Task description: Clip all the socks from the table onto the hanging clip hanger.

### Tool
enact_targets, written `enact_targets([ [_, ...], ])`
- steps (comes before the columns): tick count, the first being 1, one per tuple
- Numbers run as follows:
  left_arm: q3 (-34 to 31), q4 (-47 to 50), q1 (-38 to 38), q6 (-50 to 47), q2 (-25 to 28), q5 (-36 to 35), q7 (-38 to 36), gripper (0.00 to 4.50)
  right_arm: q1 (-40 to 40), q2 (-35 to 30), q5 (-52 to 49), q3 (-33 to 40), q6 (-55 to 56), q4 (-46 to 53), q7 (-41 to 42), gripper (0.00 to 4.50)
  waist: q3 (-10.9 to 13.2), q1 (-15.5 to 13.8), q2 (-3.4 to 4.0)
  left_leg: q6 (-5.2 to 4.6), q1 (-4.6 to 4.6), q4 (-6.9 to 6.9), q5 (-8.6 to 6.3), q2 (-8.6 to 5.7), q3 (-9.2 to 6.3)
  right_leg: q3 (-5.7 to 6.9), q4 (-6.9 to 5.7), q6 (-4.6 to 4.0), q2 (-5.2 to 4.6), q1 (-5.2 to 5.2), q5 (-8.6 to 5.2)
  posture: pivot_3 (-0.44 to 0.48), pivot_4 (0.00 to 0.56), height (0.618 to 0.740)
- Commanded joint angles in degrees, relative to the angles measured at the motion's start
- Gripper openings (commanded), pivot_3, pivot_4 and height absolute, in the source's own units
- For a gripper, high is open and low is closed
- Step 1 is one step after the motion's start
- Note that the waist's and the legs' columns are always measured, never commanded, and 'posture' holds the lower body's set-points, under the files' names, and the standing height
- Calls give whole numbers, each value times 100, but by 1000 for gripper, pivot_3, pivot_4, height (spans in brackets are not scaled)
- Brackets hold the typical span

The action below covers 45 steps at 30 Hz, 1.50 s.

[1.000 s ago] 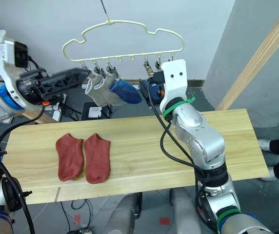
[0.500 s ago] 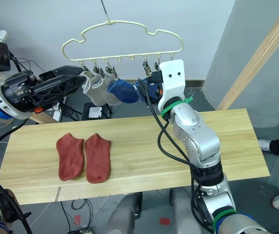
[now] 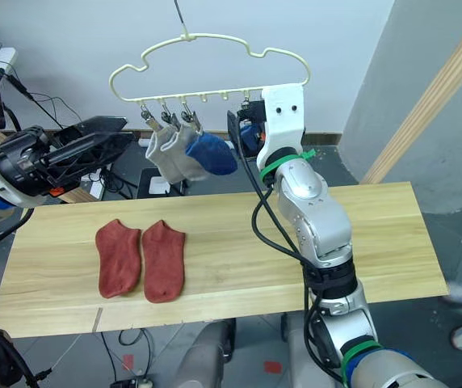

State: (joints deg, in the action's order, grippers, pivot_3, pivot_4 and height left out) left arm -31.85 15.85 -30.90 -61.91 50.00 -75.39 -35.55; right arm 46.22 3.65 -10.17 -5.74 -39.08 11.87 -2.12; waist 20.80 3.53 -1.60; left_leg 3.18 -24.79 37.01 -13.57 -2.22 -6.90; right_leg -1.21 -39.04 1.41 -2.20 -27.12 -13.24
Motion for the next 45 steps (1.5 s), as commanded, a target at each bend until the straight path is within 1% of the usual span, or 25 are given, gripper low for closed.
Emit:
enact_targets([
  [1,-86,82,-15,123,143,-152,6,4484,140,114,52,7,124,87,-7,4500,0,-14,0,0,0,0,0,0,0,0,0,0,0,0,0,40,366,740],
  [9,-72,84,-13,161,142,-149,26,4484,167,205,136,109,99,-42,-122,4500,0,-32,0,1,0,1,1,0,-2,2,0,0,0,0,0,44,367,740],
  [12,-86,95,23,155,146,-150,31,4484,196,247,96,261,191,-110,-133,4500,0,-32,0,2,0,1,1,0,-3,3,0,-1,0,0,0,45,368,740],
  [18,-62,3,-3,164,185,-100,-31,4484,172,382,-131,423,161,-49,42,4500,0,-30,0,2,0,0,1,1,-2,3,0,-2,0,0,1,40,367,740],
  [24,-26,-30,-12,178,185,-95,-58,4484,123,403,-160,513,135,-5,45,4500,0,-31,0,2,0,1,1,1,-2,2,0,-2,0,0,1,35,368,740],
  [27,-34,-36,10,169,202,-117,-68,4500,123,403,-143,510,146,25,43,3906,0,-30,0,2,0,1,1,2,-3,4,0,-2,0,0,1,33,371,740],
  [34,-27,-54,0,150,236,-149,-57,4500,54,270,-103,414,90,171,178,3906,0,-30,0,2,0,1,1,2,-3,4,-1,-2,0,0,1,34,371,740],
  [40,8,-58,-4,167,235,-134,-69,4500,-85,51,-185,413,53,349,424,3906,0,-29,0,2,0,2,1,1,-3,4,-1,-2,0,1,1,29,372,740],
  [45,63,-99,-26,195,228,-95,-84,4500,-250,-187,-33,295,26,427,526,3906,0,-28,0,2,0,2,1,2,-4,5,-1,-2,0,1,1,24,372,740],
])
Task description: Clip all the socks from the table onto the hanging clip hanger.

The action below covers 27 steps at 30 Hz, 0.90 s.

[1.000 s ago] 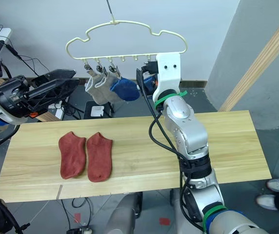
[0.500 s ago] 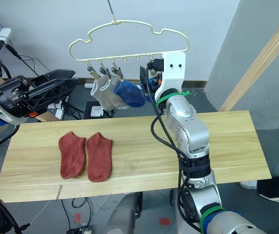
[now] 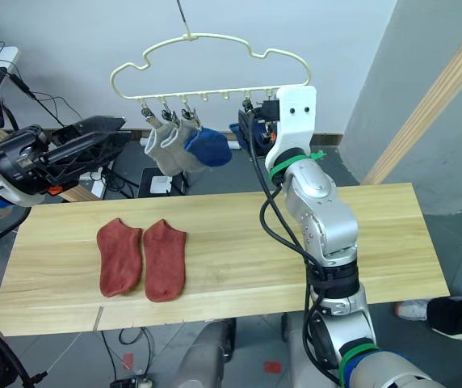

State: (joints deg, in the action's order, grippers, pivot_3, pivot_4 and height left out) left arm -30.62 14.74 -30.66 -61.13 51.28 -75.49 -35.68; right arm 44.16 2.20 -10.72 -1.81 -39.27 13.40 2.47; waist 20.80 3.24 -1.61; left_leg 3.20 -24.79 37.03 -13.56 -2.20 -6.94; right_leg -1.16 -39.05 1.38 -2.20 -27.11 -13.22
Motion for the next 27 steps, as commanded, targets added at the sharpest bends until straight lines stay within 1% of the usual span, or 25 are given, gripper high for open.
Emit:
enact_targets([
  [1,-45,10,-55,125,98,-73,-77,4500,-58,-53,47,-119,58,248,60,3906,0,1,0,0,0,0,0,-1,2,-2,0,0,0,0,0,24,375,740],
  [9,-9,-19,-68,141,129,-65,-104,4500,-61,92,66,-137,83,63,-40,3906,0,1,0,0,0,1,0,1,0,0,-1,-1,0,0,0,28,374,740],
  [15,-21,11,-48,138,118,-91,-77,4500,-17,86,235,-176,195,-153,-128,3906,0,0,-1,1,0,1,0,0,0,0,-1,-1,0,0,1,35,367,740],
  [16,-23,19,-42,137,119,-94,-76,4500,-13,76,267,-183,211,-168,-133,3615,0,0,-1,1,0,1,1,0,-1,1,-1,-1,0,0,1,35,367,740],
  [17,-25,25,-38,136,119,-97,-75,4500,-12,69,285,-188,222,-173,-133,3528,0,0,-1,2,0,1,1,0,0,1,-1,-1,0,0,1,37,366,740],
  [18,-36,24,-33,132,130,-98,-77,4500,-29,47,309,-199,214,-166,-123,3335,0,0,-1,2,0,1,1,0,0,0,-1,-1,0,0,1,40,367,740],
  [27,-55,37,-28,124,123,-147,-51,4500,85,75,445,-169,343,-329,-235,3335,-1,0,-1,3,0,2,2,0,0,1,-2,-1,0,0,1,36,359,740],
])
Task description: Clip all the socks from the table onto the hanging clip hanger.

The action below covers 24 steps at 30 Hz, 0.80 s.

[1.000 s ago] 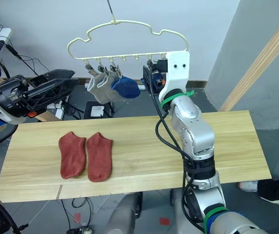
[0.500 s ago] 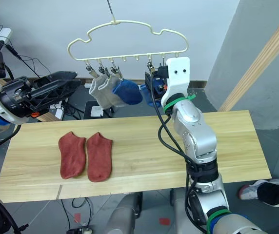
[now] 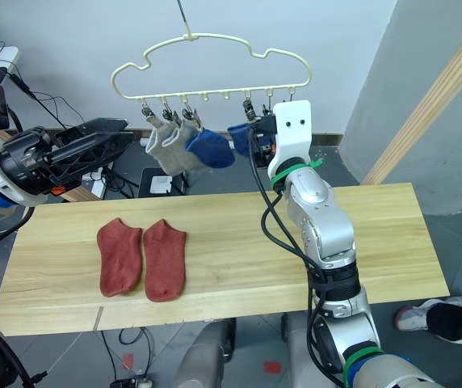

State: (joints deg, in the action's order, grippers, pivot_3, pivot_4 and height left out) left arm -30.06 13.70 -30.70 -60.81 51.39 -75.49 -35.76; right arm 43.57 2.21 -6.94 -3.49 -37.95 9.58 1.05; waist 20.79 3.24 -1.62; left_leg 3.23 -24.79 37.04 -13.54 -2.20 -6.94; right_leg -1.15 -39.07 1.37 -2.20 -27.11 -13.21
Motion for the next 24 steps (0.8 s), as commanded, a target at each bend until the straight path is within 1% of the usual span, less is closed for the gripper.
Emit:
enact_targets([
  [1,-105,136,-35,90,110,-153,-41,4500,168,98,93,11,246,11,-126,3335,0,0,0,0,0,0,0,0,0,0,0,0,0,0,0,36,359,740],
  [7,-87,126,-73,97,102,-157,-20,4500,351,219,191,126,417,-263,-328,3335,-1,0,-1,3,0,0,1,0,0,0,0,-1,0,0,1,40,354,740],
  [14,-105,145,-61,85,104,-201,28,4500,490,150,373,224,431,-526,-583,3335,-4,-4,-6,4,0,0,2,0,-1,1,0,-2,0,0,1,43,359,740],
  [19,-116,131,-33,80,118,-233,47,4500,437,56,340,132,423,-436,-325,3335,-4,-4,-6,4,0,1,2,0,0,1,-1,-3,0,0,2,43,363,740],
  [24,-92,80,-59,85,120,-210,27,4500,384,-20,381,144,369,-360,-299,3335,-4,-1,-6,4,0,0,2,0,0,1,-1,-3,0,0,2,35,367,740],
])
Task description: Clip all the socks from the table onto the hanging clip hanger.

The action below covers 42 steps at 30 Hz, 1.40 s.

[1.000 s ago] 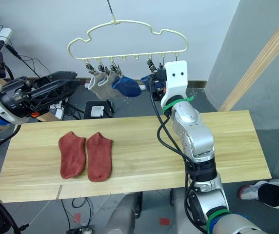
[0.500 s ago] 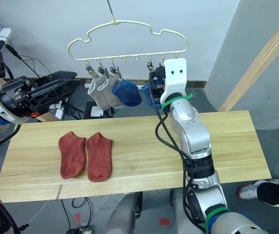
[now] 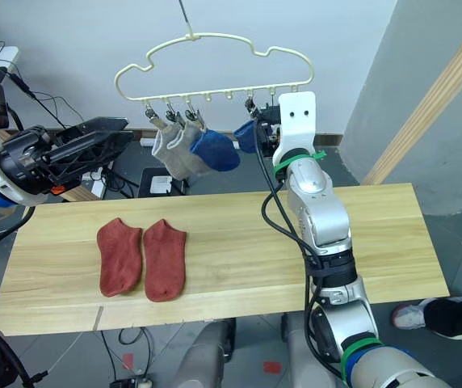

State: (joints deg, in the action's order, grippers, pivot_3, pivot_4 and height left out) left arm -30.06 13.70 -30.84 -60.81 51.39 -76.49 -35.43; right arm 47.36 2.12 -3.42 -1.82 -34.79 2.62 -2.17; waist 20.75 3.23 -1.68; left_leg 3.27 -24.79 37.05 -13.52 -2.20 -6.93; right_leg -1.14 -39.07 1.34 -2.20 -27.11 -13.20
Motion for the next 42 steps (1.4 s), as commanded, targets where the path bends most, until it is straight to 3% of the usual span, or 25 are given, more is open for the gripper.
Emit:
enact_targets([
  [1,-88,78,-45,86,114,-110,-6,4500,22,-14,42,21,49,325,-28,3335,0,0,0,0,0,0,0,0,0,0,0,0,0,0,0,35,367,740],
  [12,-46,70,-77,99,75,-124,20,4500,257,142,80,223,182,118,-449,3335,0,2,0,0,0,1,0,0,1,-1,-1,-1,0,0,0,30,364,740],
  [19,-36,66,-50,104,91,-81,-20,4500,333,589,-675,433,156,136,1,3335,0,5,0,0,0,1,0,1,1,-1,-1,-2,0,0,1,27,366,740],
  [33,-73,92,-5,81,79,-148,56,4500,375,540,-649,330,324,99,6,3335,0,4,0,0,0,1,0,1,0,0,-1,-2,1,0,1,32,369,740],
  [38,-70,91,1,66,86,-171,57,4500,343,468,-578,267,297,104,11,1741,0,2,0,0,0,1,0,1,0,0,-1,-2,1,0,1,32,369,740],
  [42,-67,89,8,65,90,-168,53,4500,244,235,-344,40,217,183,66,1741,0,2,0,0,0,2,0,1,0,-1,-1,-2,1,0,1,31,369,740],
])
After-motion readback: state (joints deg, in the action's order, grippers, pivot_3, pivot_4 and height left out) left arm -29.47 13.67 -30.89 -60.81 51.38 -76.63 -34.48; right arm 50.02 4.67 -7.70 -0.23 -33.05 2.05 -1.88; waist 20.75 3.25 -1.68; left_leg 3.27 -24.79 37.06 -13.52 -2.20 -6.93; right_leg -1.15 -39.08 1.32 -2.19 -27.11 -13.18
